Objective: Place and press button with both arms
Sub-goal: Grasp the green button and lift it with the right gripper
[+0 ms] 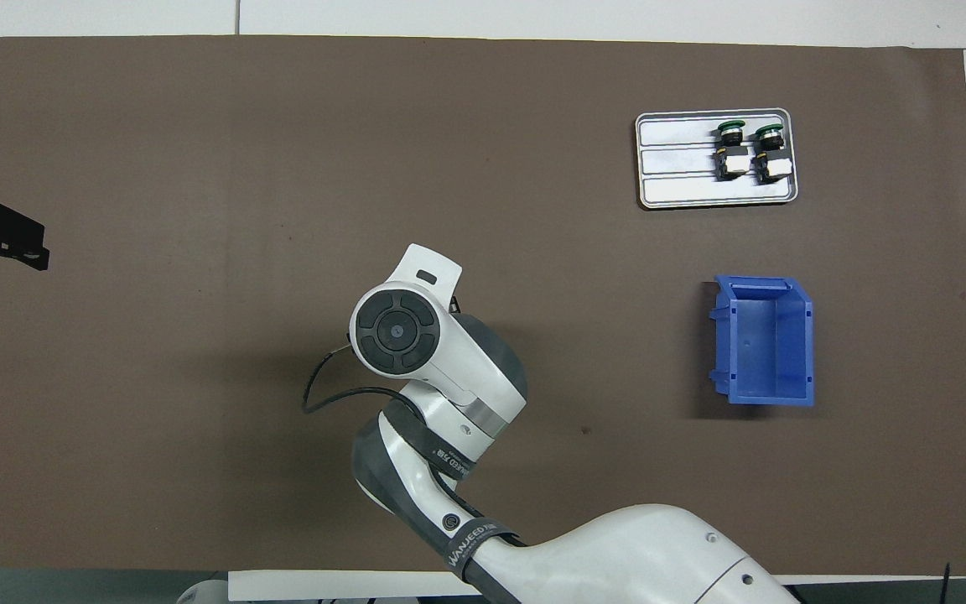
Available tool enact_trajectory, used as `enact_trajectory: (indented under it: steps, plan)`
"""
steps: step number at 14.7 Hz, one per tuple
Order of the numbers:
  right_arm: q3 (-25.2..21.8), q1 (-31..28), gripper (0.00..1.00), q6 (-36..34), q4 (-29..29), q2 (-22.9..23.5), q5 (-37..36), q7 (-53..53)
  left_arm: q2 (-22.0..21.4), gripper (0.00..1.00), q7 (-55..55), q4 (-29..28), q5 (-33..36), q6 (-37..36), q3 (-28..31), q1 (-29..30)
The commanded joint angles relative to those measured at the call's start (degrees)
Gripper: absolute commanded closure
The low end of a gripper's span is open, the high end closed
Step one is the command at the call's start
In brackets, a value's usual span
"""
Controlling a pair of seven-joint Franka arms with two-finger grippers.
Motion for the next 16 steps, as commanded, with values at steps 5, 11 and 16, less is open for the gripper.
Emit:
enact_trajectory:
  steps: [5, 11, 16]
  plan:
    - [1.0, -0.6, 1.00, -4.5, 1.3, -1.2, -0.6, -0.7, -1.9, 0.00, -0.1, -2.3, 0.9, 0.6, -0.3, 0.0]
    - [0.5, -11.3, 1.00, -16.2, -0.9, -14.0, -0.2, -6.0, -2.0, 0.00, -0.4, -2.0, 0.4, 0.6, -0.3, 0.2]
    - [0.5, -29.3, 1.00, -20.9, -19.1, -32.3, 0.2, -21.9, -1.9, 0.00, -0.6, -1.7, 0.4, 0.6, -0.3, 0.6]
